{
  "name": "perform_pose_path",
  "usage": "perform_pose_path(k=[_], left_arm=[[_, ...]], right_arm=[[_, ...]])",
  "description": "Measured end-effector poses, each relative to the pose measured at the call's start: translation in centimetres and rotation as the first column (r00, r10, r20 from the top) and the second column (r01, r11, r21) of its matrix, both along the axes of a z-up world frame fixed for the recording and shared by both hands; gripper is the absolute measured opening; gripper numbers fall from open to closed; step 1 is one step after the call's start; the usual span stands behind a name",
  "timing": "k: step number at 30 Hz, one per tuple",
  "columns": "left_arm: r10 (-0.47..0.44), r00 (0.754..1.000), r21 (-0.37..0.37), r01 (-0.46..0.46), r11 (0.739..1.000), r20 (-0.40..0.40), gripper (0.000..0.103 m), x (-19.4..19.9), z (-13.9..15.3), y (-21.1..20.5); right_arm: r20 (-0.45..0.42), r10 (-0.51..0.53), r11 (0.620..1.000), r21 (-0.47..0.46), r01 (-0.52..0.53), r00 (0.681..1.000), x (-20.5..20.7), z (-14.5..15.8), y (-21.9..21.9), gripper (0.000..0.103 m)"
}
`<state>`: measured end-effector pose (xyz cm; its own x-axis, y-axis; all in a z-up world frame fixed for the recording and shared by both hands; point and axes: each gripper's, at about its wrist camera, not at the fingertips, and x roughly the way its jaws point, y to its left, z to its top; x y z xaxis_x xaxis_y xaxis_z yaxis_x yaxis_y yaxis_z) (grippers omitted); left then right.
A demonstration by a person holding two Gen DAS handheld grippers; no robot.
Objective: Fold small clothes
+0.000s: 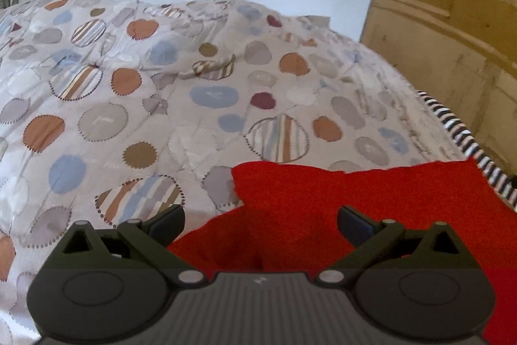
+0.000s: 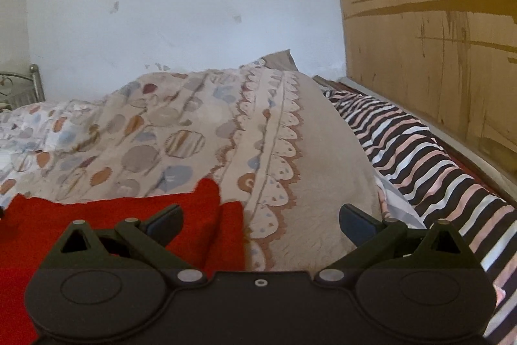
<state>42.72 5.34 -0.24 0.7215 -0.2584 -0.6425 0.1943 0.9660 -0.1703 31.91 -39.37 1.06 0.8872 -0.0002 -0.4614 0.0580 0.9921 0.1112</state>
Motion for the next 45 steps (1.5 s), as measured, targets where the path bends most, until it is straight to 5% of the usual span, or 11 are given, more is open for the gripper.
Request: perform_pose_path(k=[2, 6, 9, 15, 24, 26, 28, 29, 34, 39, 45], left_arm=[[0.035, 0.999, -0.058, -0.035, 0.998, -0.015, 0.081, 0.5, -0.4, 0.3], [0.080, 0.994, -0.238, -0.097, 0.966, -0.080, 0.017, 1.0, -1.4, 2.4], [0.125, 0.991, -0.261, -0.134, 0.956, -0.051, 0.008, 0.6, -1.4, 3.4], [0.228, 0.974, -0.151, -0.223, 0.963, 0.017, 0.006, -1.7, 0.6, 3.3], [0.198, 0.979, -0.201, -0.204, 0.958, -0.049, 0.013, -0.8, -0.4, 3.8], [0.225, 0.973, -0.178, -0.230, 0.957, -0.048, 0.038, -1.3, -0.1, 3.8], [0.273, 0.962, -0.174, -0.273, 0.946, -0.026, 0.094, -2.4, 0.4, 4.2], [0.303, 0.953, -0.178, -0.298, 0.938, -0.001, 0.096, -3.1, 0.6, 4.5], [0.287, 0.957, -0.137, -0.280, 0.950, 0.038, 0.096, -6.5, 1.6, 4.7], [0.181, 0.982, -0.169, -0.170, 0.971, 0.049, 0.095, -11.6, 0.9, 4.0], [0.024, 0.999, -0.084, -0.020, 0.996, 0.047, 0.060, -14.4, -0.9, 1.5]], right_arm=[[0.005, 0.015, 1.000, 0.000, -0.015, 1.000, -1.1, 0.3, 0.5, 0.102], [0.009, 0.049, 0.999, -0.011, -0.049, 0.999, -2.9, 0.8, 1.6, 0.102], [0.020, 0.065, 0.997, -0.042, -0.064, 0.998, -3.9, 1.1, 2.5, 0.102], [0.012, 0.100, 0.990, -0.103, -0.098, 0.995, -5.2, 0.9, 4.3, 0.102], [-0.015, 0.158, 0.972, -0.175, -0.158, 0.987, -6.1, -0.6, 7.6, 0.102], [-0.016, 0.165, 0.967, -0.194, -0.165, 0.986, -6.4, -0.7, 8.1, 0.102], [-0.007, 0.159, 0.964, -0.214, -0.157, 0.987, -6.6, -0.7, 8.4, 0.102], [-0.002, 0.153, 0.964, -0.220, -0.150, 0.988, -6.7, -0.7, 8.5, 0.102], [-0.034, 0.047, 0.945, -0.321, -0.056, 0.998, -6.7, -2.0, 8.9, 0.102], [-0.041, 0.009, 0.967, -0.253, -0.019, 0.999, -7.5, -2.9, 8.0, 0.102], [-0.044, 0.007, 0.963, -0.270, -0.019, 0.999, -7.9, -3.5, 8.3, 0.103]])
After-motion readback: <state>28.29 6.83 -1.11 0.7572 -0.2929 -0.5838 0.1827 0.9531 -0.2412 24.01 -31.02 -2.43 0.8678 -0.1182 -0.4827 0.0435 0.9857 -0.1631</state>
